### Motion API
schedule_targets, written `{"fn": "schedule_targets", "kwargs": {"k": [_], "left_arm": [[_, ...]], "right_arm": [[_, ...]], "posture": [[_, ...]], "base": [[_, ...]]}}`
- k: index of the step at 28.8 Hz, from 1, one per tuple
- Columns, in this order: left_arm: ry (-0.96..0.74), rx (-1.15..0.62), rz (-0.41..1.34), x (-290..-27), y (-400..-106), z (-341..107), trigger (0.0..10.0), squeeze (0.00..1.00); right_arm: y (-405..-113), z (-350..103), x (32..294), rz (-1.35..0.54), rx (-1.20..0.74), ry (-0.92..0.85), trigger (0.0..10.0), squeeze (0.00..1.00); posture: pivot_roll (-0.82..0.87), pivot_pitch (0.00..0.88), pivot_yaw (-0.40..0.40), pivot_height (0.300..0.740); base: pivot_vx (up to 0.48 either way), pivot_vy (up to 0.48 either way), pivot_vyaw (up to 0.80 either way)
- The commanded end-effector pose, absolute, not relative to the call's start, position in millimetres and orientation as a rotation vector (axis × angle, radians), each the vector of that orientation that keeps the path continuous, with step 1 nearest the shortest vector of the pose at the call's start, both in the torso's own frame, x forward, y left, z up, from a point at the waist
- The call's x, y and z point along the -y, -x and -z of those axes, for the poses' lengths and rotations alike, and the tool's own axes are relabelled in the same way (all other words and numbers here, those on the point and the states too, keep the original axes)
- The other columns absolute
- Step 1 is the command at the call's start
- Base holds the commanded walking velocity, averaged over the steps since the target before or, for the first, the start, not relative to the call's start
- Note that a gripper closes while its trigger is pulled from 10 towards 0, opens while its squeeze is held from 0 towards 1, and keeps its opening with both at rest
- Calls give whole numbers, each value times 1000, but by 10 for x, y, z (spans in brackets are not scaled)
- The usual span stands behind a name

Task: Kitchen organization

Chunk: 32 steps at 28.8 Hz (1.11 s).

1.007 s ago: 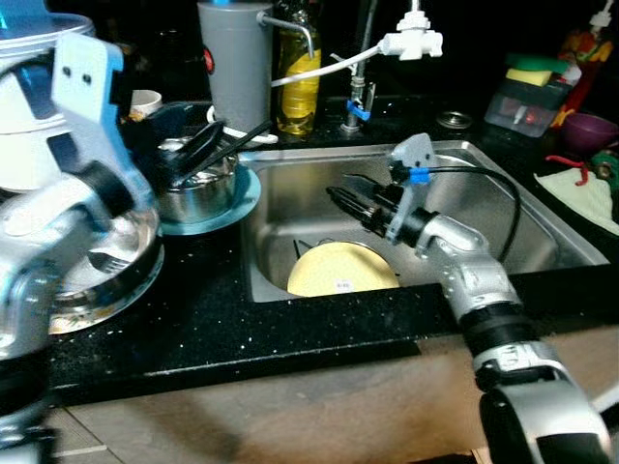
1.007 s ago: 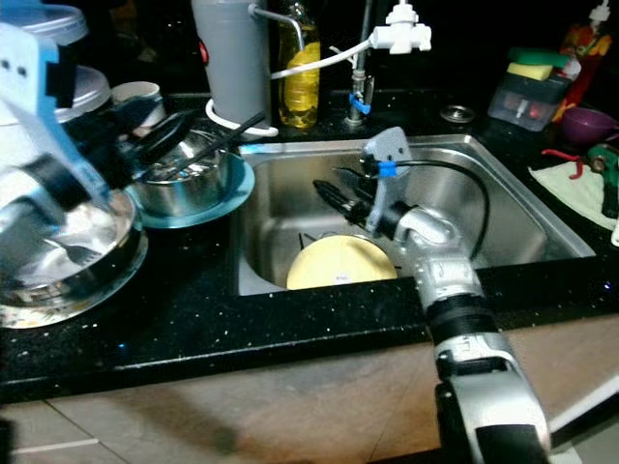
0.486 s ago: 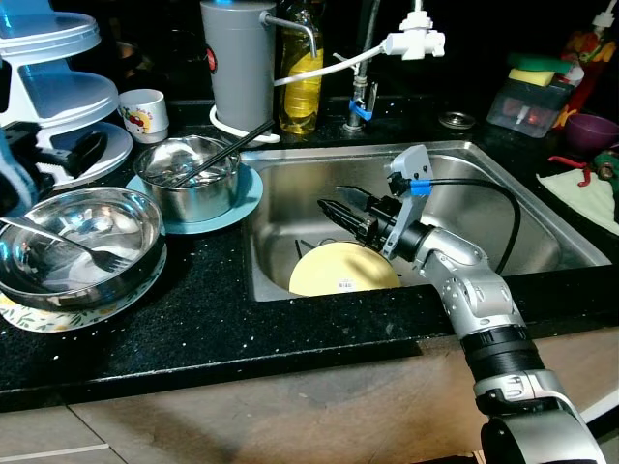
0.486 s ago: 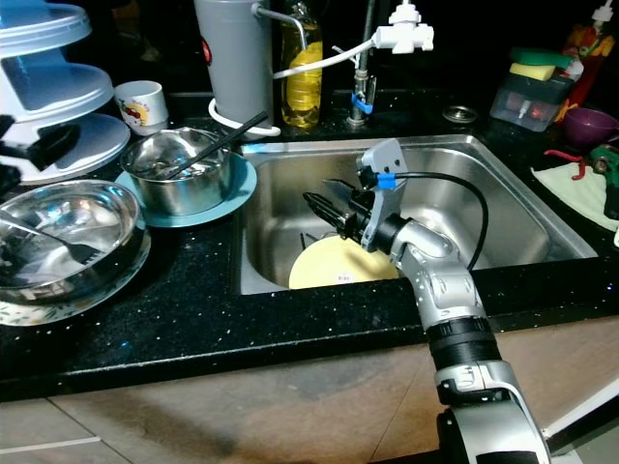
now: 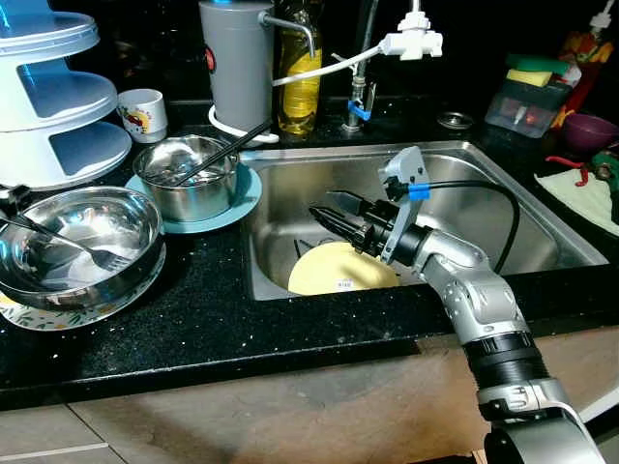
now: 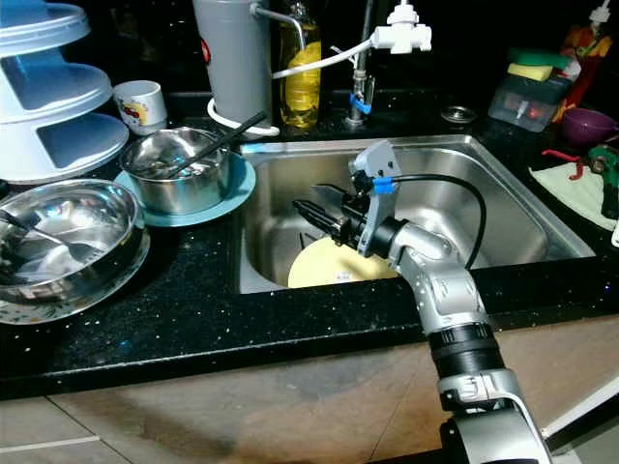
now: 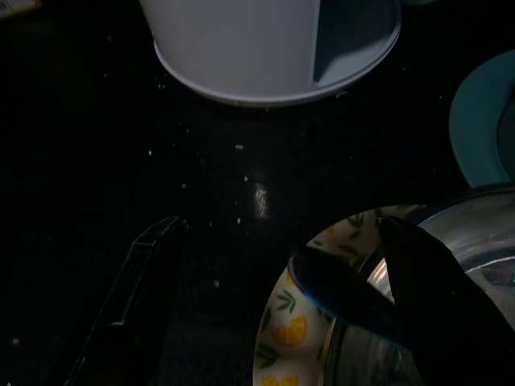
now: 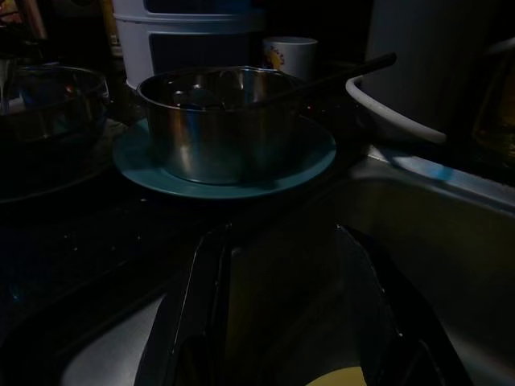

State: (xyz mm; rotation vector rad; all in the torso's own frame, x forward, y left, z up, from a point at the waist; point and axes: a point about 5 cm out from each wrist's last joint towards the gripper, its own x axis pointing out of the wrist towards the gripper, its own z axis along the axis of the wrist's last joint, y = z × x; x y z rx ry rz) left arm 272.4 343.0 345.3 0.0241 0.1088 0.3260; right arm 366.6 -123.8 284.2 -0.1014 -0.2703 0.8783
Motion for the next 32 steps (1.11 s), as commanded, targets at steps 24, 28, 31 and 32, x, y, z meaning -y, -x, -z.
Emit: {"fn": "schedule_targets", "kwargs": {"k": [24,28,31,32], "left_arm": [[175,-49,-242,-3320,-2854,-3291,10000,0],[191,-55,-247,-3327,-2856,-3271,10000,0],[203,-55,-252,-3344,-2857,-3252,10000,0],[203,-55,-252,-3344,-2857,-3252,10000,0]], "right_arm": [[-3424,-2789,1121,-1114,294,100,10000,0],[-3368,-2787,1106,-1155,303,86,10000,0],[-3229,-2808,1074,-1265,322,-8,10000,0],[-3229,-2808,1074,-1265,322,-8,10000,0]], "posture": [[50,207,-39,740],[49,205,-39,740],[49,205,-39,740],[49,205,-39,740]], "base": [[0,0,0],[0,0,0],[0,0,0],[0,0,0]]}}
